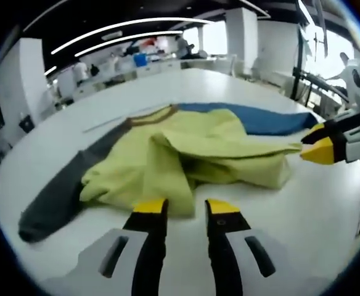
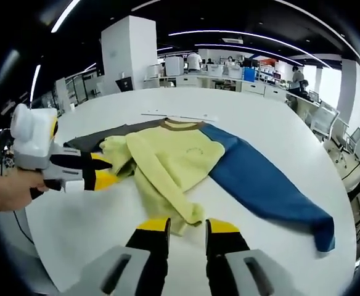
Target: Fold the garment on the visible template until the final outline fits inside the template.
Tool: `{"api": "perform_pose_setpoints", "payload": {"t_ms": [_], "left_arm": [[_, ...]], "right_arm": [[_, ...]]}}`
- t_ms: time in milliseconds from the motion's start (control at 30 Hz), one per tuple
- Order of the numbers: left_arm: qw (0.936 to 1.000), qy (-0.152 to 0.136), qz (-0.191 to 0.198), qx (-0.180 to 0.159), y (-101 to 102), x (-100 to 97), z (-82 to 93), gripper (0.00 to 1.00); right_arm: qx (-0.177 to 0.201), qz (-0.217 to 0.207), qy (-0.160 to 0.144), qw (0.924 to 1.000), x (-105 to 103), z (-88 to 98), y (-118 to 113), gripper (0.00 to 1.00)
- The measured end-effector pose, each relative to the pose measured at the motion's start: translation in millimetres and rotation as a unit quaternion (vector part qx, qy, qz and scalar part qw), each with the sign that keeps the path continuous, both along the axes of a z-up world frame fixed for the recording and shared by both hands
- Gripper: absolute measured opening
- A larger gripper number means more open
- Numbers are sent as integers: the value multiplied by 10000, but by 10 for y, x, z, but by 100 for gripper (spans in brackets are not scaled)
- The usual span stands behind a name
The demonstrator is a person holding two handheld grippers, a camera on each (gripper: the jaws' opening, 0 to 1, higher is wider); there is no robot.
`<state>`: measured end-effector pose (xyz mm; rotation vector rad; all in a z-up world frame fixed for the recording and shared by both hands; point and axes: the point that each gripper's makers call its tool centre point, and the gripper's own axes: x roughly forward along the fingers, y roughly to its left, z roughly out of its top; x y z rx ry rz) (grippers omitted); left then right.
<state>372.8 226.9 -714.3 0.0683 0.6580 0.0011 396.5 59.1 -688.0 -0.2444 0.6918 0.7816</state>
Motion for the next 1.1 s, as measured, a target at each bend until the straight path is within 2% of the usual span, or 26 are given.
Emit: {"api": "perform_pose_setpoints", "payload": {"t_ms": [267, 367, 500, 567, 733, 867, 1100], "left_arm": [[9998, 118, 136, -51, 80, 31, -110, 15], [9997, 111, 134, -192, 47, 32, -111, 11], [9998, 98, 65, -152, 51, 31, -107, 8], [9998, 68, 54, -188, 74, 24, -92, 2], [9993, 66, 69, -369, 106, -3, -72, 0], [9991, -26, 58, -428, 123, -44, 27, 0], [9996, -108, -169, -174, 163, -137, 209, 0]], "right_arm": [[71, -16, 7, 10000, 0, 8, -11, 19], [67, -10, 9, 10000, -6, 6, -17, 19], [79, -12, 20, 10000, -12, 6, -17, 19], [90, -22, 17, 10000, -15, 11, -18, 19], [104, -19, 16, 9999, -29, 21, -16, 19], [106, 4, 11, 9999, -35, 31, -10, 19], [76, 65, -4, 9999, -61, 55, -3, 19]]}}
